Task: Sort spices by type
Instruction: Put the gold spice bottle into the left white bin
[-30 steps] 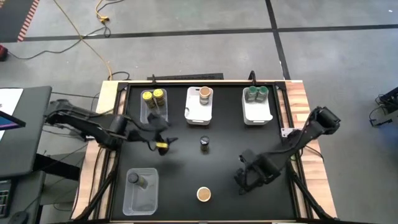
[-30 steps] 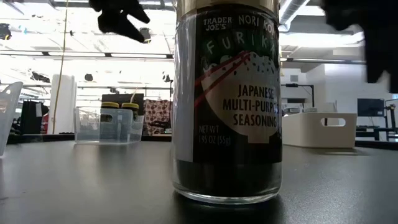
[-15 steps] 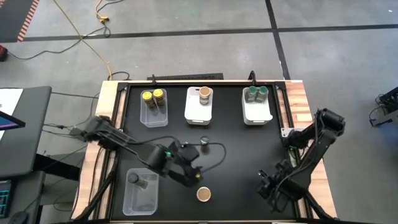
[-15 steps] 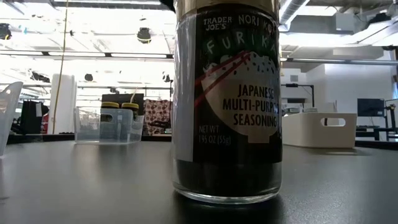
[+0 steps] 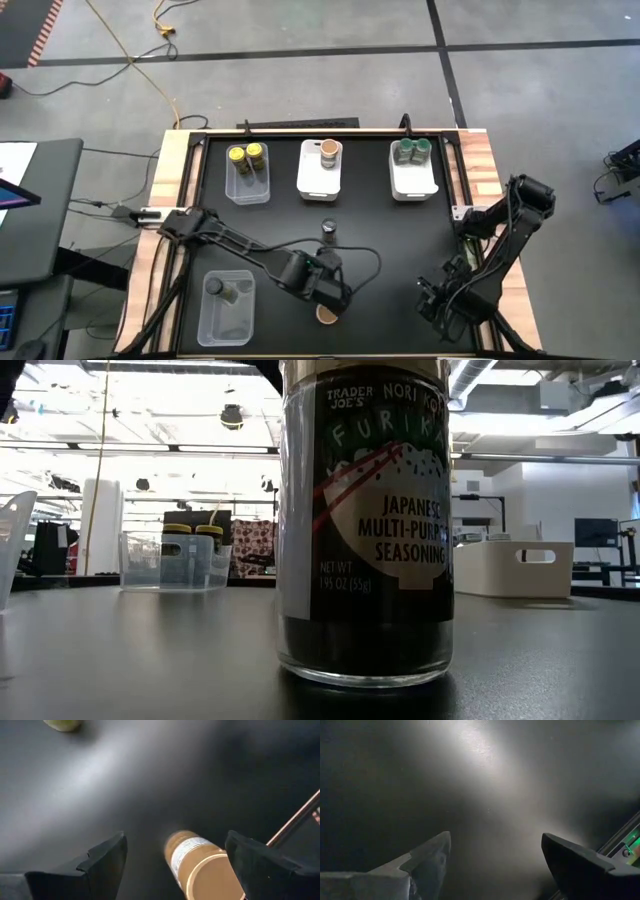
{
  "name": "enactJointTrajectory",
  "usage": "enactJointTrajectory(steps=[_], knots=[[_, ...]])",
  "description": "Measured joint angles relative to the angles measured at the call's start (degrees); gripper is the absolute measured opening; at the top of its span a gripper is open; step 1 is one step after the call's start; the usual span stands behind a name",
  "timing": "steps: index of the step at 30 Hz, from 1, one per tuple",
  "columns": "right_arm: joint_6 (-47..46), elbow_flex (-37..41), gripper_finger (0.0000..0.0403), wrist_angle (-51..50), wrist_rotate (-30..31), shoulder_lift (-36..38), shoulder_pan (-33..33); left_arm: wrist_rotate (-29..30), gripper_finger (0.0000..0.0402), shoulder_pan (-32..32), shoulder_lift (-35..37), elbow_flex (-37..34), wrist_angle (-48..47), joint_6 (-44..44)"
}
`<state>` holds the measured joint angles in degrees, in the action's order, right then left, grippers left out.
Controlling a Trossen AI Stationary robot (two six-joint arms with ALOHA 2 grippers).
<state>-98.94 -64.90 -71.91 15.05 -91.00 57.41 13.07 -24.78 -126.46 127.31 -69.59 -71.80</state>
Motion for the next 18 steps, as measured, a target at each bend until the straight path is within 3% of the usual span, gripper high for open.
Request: enactJointTrajectory(steps=[12, 18], knots=[[0.4, 0.0, 0.0342, 0.7, 0.5, 0.0, 0.0, -2.3, 0.0320, 3.5, -0.3, 0.0, 2.0, 5.1], [0.4, 0.0, 0.0342, 0.9, 0.6, 0.0, 0.0, 5.5, 0.0320, 4.6, -0.3, 0.0, 6.9, 7.6]])
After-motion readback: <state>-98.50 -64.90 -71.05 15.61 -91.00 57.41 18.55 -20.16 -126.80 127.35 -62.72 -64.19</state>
